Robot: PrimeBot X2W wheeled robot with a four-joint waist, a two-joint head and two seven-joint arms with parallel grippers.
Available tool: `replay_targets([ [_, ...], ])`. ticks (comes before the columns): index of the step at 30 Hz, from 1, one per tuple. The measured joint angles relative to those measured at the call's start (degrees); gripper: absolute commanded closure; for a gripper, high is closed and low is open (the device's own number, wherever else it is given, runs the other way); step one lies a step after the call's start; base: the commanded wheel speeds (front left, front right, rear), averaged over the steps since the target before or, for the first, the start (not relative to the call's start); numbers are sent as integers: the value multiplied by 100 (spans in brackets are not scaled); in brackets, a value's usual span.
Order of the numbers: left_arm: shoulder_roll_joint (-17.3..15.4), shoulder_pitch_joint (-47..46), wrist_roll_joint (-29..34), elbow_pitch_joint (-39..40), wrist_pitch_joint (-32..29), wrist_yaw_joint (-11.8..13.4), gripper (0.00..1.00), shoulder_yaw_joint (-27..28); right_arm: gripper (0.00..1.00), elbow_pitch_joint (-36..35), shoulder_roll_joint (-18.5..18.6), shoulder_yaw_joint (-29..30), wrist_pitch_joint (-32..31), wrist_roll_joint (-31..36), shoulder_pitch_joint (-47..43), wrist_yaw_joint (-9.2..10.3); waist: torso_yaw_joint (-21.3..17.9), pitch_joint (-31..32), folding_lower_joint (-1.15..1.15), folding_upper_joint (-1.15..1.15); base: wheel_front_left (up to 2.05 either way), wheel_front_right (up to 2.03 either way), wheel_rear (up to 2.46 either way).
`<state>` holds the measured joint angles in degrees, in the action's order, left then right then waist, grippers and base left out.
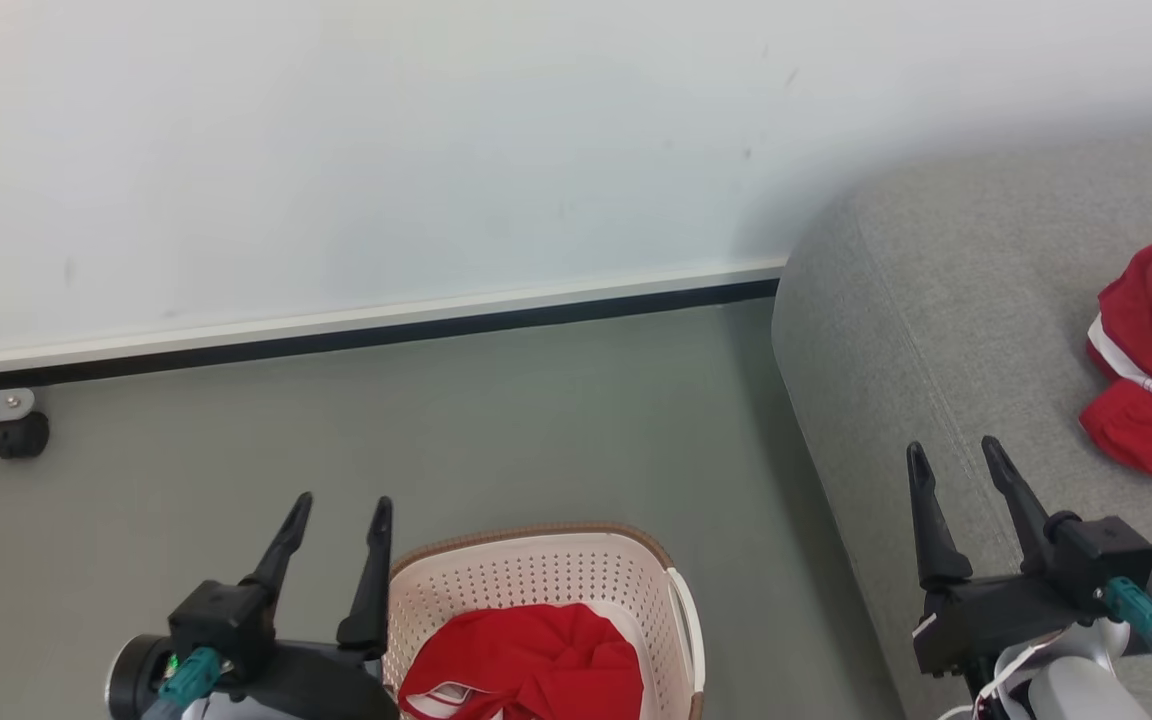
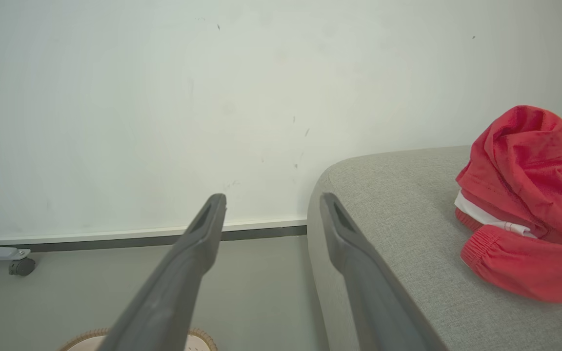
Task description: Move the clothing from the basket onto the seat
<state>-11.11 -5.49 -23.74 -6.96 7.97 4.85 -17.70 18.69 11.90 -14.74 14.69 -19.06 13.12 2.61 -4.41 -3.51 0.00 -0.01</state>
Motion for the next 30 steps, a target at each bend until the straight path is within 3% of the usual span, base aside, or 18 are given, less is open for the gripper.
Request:
replay_targets([
  [30,1,596,-100,-31,69,171,0,569,0,-464,-11,82,-254,-5,-714,249,159,440,0,1,0,0,0],
])
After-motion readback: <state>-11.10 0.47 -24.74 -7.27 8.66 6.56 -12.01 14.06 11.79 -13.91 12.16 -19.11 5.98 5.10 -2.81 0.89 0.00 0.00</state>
